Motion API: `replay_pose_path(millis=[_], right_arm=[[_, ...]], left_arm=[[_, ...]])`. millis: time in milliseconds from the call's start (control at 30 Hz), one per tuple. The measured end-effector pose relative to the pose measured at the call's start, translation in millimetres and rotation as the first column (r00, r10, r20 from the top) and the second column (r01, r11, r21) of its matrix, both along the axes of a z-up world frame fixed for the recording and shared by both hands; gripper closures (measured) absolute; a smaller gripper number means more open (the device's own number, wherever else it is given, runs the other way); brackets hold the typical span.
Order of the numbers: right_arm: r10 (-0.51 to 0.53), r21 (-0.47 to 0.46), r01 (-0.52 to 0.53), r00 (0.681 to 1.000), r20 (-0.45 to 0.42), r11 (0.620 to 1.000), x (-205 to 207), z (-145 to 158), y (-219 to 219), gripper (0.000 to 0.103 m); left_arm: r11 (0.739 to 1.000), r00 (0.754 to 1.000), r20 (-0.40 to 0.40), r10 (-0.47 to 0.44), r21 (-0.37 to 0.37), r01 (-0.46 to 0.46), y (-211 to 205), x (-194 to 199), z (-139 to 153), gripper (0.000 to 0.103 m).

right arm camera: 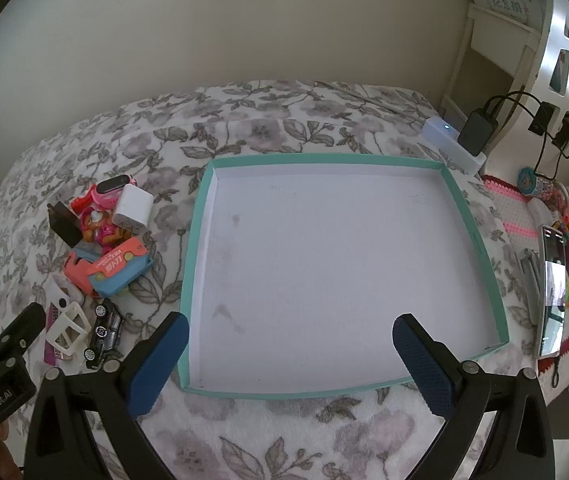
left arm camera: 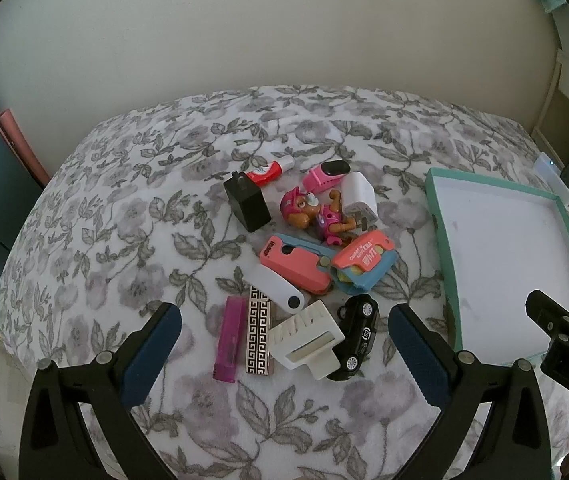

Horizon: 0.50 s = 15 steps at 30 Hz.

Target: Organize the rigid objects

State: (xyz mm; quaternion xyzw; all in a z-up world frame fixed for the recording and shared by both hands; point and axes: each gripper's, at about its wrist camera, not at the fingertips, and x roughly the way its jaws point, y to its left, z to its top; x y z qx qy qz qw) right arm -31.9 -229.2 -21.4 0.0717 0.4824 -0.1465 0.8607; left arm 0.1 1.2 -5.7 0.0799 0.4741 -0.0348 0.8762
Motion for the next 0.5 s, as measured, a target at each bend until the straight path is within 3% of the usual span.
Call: replay_pose_path(millis=[500], right_arm=[[0.002,-0.002,-0.002,1.000,-0.003,1.000,0.5,-1.4,-0.4,0.000]], left_arm=[[1.000,1.000,-0.003,0.000,0.003,0.000,-0.2,-0.4,-1.3,0.000]])
